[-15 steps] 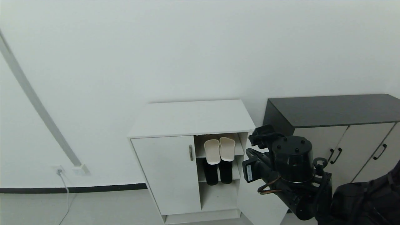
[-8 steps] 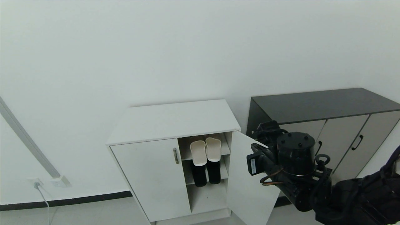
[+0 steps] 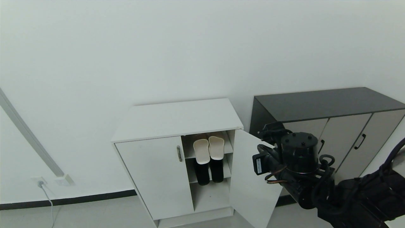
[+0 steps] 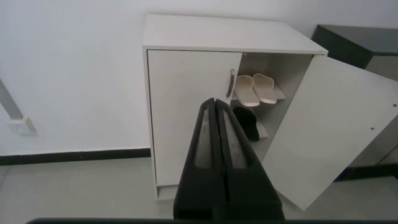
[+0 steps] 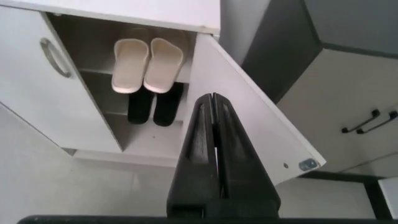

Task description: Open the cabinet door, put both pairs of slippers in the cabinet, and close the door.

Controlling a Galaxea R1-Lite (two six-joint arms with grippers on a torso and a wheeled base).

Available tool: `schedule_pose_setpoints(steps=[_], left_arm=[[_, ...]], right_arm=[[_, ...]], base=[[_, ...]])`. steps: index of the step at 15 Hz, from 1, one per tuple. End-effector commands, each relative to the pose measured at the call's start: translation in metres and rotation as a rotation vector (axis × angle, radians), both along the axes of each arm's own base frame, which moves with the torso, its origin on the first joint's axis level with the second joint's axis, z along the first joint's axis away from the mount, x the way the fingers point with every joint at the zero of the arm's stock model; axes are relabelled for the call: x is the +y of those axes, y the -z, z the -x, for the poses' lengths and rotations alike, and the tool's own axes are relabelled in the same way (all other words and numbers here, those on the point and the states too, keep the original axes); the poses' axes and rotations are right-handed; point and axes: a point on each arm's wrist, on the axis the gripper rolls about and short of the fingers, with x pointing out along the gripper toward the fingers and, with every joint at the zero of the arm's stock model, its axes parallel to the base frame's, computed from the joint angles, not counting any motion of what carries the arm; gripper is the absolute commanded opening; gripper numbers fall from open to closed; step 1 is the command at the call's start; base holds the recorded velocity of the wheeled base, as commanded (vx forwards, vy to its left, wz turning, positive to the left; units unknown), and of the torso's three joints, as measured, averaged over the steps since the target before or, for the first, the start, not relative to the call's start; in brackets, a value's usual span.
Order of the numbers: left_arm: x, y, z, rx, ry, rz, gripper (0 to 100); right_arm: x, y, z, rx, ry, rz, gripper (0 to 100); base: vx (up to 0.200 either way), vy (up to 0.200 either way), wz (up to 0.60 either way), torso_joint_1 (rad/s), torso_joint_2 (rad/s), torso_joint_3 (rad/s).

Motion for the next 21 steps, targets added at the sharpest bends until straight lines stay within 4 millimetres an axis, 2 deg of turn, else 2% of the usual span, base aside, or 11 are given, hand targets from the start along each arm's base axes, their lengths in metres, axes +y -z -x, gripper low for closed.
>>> schedule_pose_setpoints(steps=[1, 3, 5, 7, 8, 9, 12, 15, 18, 21], left_arm=[[0.0, 0.0, 0.0, -0.001, -0.001, 0.0, 0], [0.0, 0.0, 0.0, 0.0, -0.001, -0.003, 0], [0.0, 0.0, 0.0, 0.0, -0.001, -0.006, 0], [0.0, 0.0, 0.0, 0.0, -0.001, -0.008, 0], [0.0, 0.0, 0.0, -0.002, -0.001, -0.008, 0], [0.0, 0.0, 0.0, 0.0, -0.001, -0.008, 0], [0.0, 0.0, 0.0, 0.0, -0.001, -0.006, 0], [0.0, 0.0, 0.0, 0.0, -0.001, -0.008, 0], [0.0, 0.0, 0.0, 0.0, -0.001, -0.008, 0], [0.0, 0.0, 0.0, 0.0, -0.001, -0.008, 0]], right_arm=[[0.001, 0.001, -0.002, -0.001, 0.003, 0.0, 0], [0.001, -0.002, -0.01, -0.01, 0.017, -0.01, 0], [-0.003, -0.006, -0.03, -0.031, 0.05, -0.031, 0], [-0.014, -0.017, -0.064, -0.021, 0.127, -0.035, 0], [-0.016, -0.021, -0.07, -0.011, 0.139, -0.034, 0], [-0.021, -0.029, -0.084, 0.018, 0.145, -0.055, 0], [-0.036, -0.034, -0.117, 0.072, 0.217, -0.064, 0], [-0.053, -0.024, -0.146, 0.096, 0.24, -0.076, 0], [-0.071, 0.006, -0.178, 0.146, 0.244, -0.082, 0], [-0.08, 0.027, -0.196, 0.18, 0.249, -0.102, 0]], base=[[0.0, 0.0, 0.0, 0.0, 0.0, 0.0], [0.0, 0.0, 0.0, 0.0, 0.0, 0.0], [0.0, 0.0, 0.0, 0.0, 0.0, 0.0], [0.0, 0.0, 0.0, 0.0, 0.0, 0.0], [0.0, 0.0, 0.0, 0.0, 0.0, 0.0], [0.0, 0.0, 0.0, 0.0, 0.0, 0.0], [0.0, 0.0, 0.0, 0.0, 0.0, 0.0], [0.0, 0.0, 0.0, 0.0, 0.0, 0.0], [0.0, 0.0, 0.0, 0.0, 0.0, 0.0], [0.0, 0.0, 0.0, 0.0, 0.0, 0.0]])
